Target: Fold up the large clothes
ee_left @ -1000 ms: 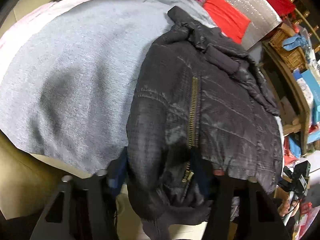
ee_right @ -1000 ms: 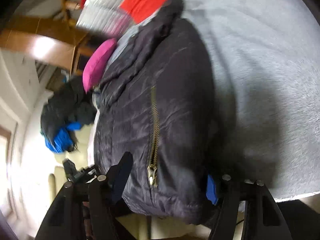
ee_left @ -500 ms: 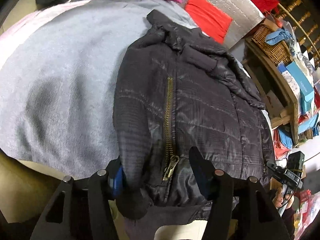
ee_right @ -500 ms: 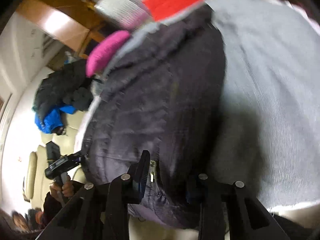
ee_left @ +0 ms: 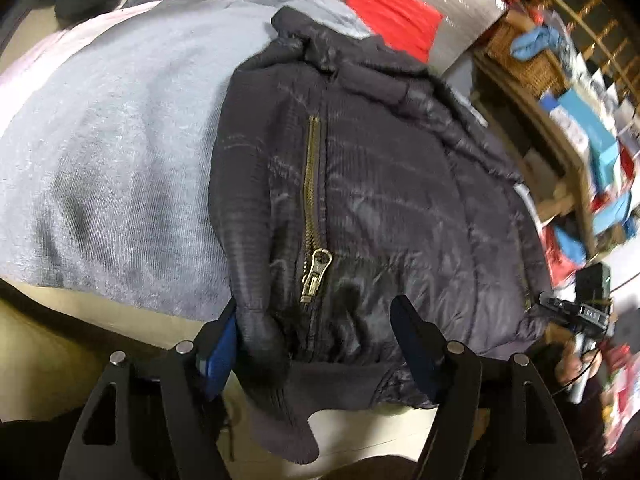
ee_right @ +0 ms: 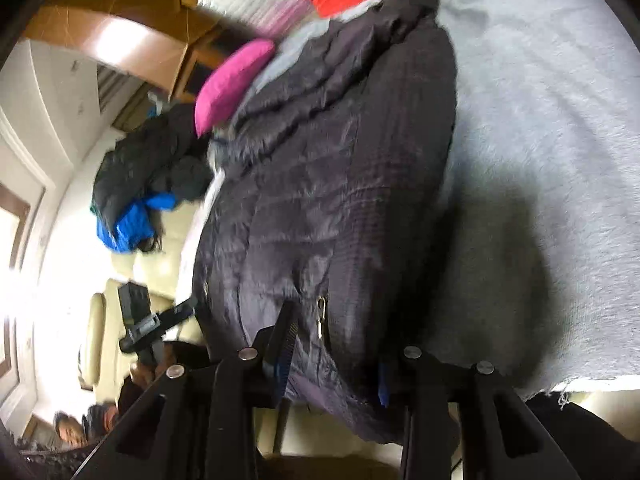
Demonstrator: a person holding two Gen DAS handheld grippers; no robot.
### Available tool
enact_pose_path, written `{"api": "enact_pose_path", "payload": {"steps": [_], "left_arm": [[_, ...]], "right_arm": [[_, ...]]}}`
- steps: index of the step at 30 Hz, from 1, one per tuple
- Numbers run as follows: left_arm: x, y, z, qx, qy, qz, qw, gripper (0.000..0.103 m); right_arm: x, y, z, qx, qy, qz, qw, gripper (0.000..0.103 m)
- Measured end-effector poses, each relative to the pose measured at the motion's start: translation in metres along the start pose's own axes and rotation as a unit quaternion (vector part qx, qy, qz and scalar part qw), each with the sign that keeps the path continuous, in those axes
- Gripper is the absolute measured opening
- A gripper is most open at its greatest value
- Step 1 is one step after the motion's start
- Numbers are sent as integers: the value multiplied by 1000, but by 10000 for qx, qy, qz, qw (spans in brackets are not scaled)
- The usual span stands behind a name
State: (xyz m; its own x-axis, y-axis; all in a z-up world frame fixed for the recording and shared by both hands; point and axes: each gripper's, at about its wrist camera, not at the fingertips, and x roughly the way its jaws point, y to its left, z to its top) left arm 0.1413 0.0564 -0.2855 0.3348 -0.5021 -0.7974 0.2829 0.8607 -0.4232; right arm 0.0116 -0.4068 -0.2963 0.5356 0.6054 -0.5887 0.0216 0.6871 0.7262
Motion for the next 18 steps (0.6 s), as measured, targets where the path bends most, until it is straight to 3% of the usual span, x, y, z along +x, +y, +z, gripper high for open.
{"api": "enact_pose_path", "payload": {"steps": [3, 10, 12, 15, 16, 18], "left_arm": [[5, 6, 0, -84, 90, 85, 9999, 72], [21, 25, -3, -347, 610, 473, 9964, 73], [31, 29, -6, -461, 952, 369, 9937, 73], [33, 27, -5, -365, 973, 385, 9938, 73], [34, 27, -4, -372, 969, 354, 9940, 73], [34, 26, -2, -408, 945, 293, 9943, 64]], "right_arm": [[16, -11, -4, 61, 434, -469, 9979, 37], [0, -19, -4, 109, 534, -584, 9968, 37], [-7, -25, -5, 244, 565, -588, 9964, 38], [-6, -27, -8, 206, 665, -692, 9952, 39], [-4, -25, -9, 155, 693, -741, 9947, 40], [1, -16, -9, -43, 776, -806, 9937, 55]]}}
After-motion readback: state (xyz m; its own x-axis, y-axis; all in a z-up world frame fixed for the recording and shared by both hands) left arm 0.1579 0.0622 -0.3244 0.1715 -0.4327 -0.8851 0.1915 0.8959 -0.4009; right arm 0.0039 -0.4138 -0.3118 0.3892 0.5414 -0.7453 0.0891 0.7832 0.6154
